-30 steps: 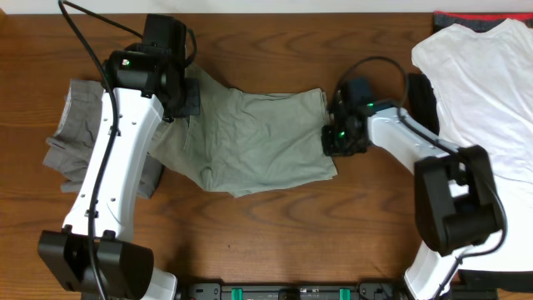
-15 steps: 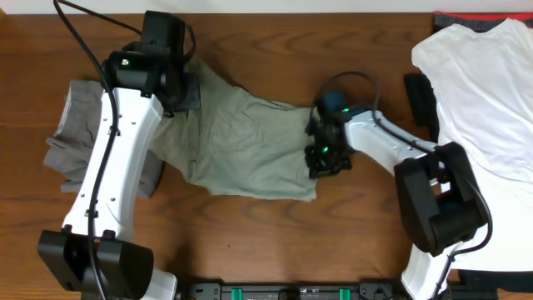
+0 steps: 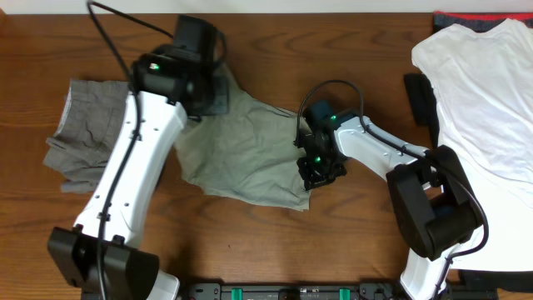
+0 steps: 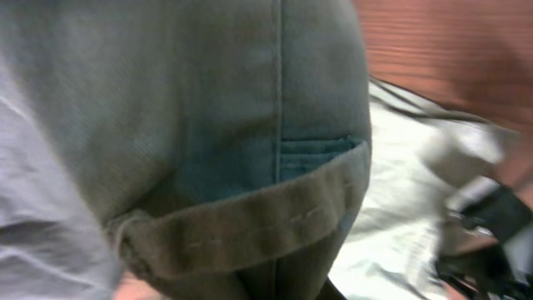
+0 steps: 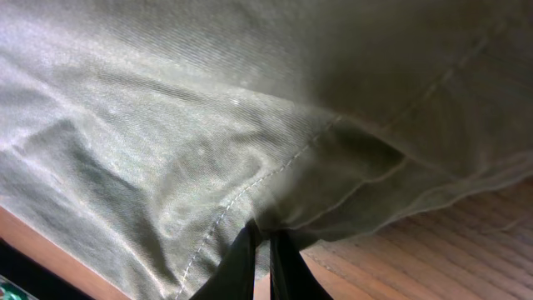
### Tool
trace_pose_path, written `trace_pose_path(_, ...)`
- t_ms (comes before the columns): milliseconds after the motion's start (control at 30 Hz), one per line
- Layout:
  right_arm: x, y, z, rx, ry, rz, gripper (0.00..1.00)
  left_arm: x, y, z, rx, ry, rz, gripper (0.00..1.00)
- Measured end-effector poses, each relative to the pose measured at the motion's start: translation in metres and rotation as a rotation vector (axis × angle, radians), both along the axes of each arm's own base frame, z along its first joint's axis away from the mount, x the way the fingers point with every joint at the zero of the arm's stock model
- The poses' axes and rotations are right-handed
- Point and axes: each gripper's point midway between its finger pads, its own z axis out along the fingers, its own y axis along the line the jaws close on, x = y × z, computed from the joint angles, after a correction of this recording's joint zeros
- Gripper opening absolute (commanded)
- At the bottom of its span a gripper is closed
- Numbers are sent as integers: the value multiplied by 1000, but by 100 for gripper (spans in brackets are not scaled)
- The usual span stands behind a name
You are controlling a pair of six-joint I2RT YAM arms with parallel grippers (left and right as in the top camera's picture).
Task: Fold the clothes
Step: 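Lift the left end and fold it rightward over the middle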
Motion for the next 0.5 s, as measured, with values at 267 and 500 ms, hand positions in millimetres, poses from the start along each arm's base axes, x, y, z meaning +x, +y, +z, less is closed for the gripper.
trace_pose_path(267, -2, 3, 0, 1, -13, 35, 13, -14, -58, -25, -32, 75, -49, 6)
trace_pose_path(500, -2, 3, 0, -4, -19, 41, 15, -16, -96, -74, -45, 186, -36, 6)
